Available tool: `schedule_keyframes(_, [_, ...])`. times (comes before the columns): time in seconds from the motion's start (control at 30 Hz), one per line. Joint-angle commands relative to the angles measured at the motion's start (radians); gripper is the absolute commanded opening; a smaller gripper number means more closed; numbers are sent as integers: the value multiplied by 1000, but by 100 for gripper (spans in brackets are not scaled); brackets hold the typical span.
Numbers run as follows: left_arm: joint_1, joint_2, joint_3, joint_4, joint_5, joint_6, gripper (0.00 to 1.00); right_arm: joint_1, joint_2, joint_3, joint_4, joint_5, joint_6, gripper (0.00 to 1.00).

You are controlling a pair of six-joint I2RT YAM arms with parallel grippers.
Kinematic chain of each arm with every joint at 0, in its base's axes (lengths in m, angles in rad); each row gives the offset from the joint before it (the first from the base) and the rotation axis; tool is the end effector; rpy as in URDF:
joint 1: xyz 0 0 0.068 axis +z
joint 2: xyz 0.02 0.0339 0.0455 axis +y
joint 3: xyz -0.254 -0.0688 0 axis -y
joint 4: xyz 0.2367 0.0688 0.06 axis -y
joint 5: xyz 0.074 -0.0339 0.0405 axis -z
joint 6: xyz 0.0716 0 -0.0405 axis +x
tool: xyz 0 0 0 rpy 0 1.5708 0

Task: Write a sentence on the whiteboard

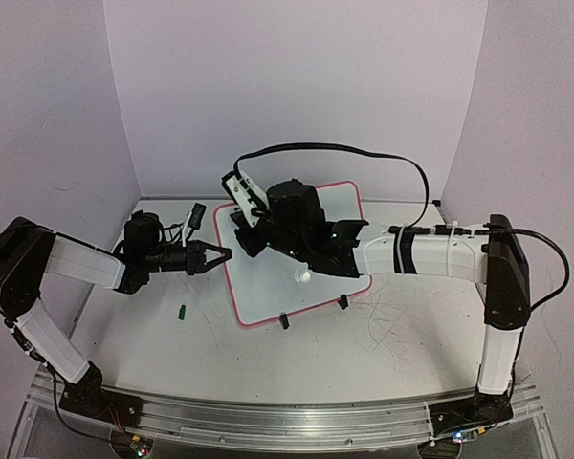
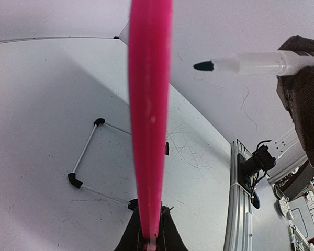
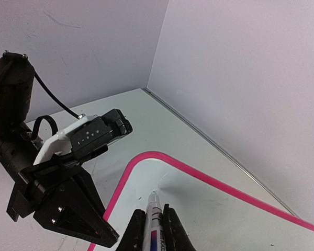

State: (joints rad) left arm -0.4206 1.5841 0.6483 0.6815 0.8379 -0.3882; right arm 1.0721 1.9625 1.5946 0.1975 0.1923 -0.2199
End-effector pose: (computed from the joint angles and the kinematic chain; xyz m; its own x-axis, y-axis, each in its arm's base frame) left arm 0.2796 -0.1833 0.1818 -0.5645 -0.0249 -0.8250 0.7737 0.3323 -0.5394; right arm 0.2519 0.4340 0.2946 0.0892 -0.2838 -0.9547 -0.7710 0.5871 -0.2466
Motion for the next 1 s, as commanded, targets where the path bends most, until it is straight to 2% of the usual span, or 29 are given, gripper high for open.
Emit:
schedule_keyframes(0.0, [-7,-14,28,-21,-43,58,0,2,20,48,48,1,-5,0])
schedule_keyframes(0.97, [-7,-13,29,-23,-40,60,0,3,57,80,47,30,-7,0])
